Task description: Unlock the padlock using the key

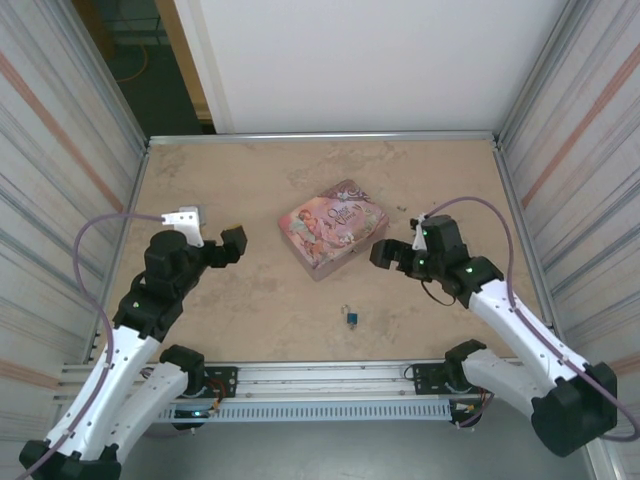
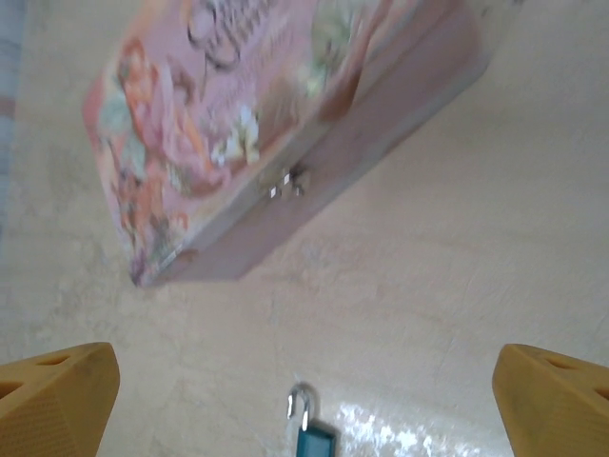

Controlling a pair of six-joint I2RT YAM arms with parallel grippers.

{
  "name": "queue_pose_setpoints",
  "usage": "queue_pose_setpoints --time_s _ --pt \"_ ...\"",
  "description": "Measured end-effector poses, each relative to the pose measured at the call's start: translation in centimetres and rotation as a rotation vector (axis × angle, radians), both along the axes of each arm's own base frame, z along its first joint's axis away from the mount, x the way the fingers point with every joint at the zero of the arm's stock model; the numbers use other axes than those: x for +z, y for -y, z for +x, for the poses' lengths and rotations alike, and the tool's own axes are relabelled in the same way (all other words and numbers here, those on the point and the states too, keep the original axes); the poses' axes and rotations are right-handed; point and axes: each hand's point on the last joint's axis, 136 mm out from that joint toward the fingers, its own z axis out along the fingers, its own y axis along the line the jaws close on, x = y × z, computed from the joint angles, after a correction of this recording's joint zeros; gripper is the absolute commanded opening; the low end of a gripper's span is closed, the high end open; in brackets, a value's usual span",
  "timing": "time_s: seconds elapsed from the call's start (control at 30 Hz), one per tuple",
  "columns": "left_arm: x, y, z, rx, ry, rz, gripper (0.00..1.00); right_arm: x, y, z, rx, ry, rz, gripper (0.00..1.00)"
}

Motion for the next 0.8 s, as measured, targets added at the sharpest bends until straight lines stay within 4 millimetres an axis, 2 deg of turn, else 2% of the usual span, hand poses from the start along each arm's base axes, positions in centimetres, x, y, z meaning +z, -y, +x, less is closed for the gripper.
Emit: queue_pose_setpoints --time_s 0.23,0.43,0.57,0.8 --pt "0.4 -2.5 1.1 0.112 0.018 0.054 0.99 2.1 3.5 1.7 -0.115 0.107 0.003 0.99" --pt "0.4 -5.3 2.0 0.225 0.019 0.064 0.99 2.3 6.8 2.7 -0.22 0.15 -0.026 0.99" --pt "0.0 -6.7 2.5 0.275 0.015 0.068 0.99 2.6 8.4 2.8 -0.251 0.211 -0.084 0.99" --pt "-1.5 -7.4 3.8 0.292 0.01 0.166 0.99 3.7 10.8 1.9 -0.282 0.412 -0.219 0.99"
